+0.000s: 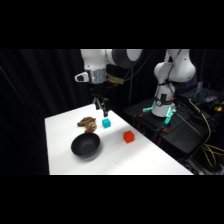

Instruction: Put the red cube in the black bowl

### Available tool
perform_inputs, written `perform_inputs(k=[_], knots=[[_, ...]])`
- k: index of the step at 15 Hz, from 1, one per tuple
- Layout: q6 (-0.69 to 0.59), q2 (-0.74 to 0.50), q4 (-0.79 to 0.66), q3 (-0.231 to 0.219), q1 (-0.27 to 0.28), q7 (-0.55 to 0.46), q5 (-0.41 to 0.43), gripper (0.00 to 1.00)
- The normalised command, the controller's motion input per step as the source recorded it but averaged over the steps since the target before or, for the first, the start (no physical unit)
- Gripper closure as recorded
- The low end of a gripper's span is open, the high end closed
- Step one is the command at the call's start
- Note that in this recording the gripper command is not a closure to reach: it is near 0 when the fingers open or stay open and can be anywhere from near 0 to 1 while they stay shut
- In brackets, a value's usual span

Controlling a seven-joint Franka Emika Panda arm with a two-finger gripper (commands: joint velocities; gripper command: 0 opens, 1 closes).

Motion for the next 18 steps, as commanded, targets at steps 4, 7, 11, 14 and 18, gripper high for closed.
perform_inputs(k=[4,7,11,14,18], knots=[[0.01,-0.02,-0.02,0.028,-0.011,0.07,0.002,0.00],[0.12,-0.14,-0.20,0.049,0.032,0.24,0.000,0.00],[0.28,-0.25,-0.42,0.059,0.058,0.21,0.024,0.00],[0.39,-0.33,-0.56,0.060,0.067,0.18,0.030,0.00],[0.39,-0.34,-0.51,0.028,0.038,0.11,0.046,0.00]])
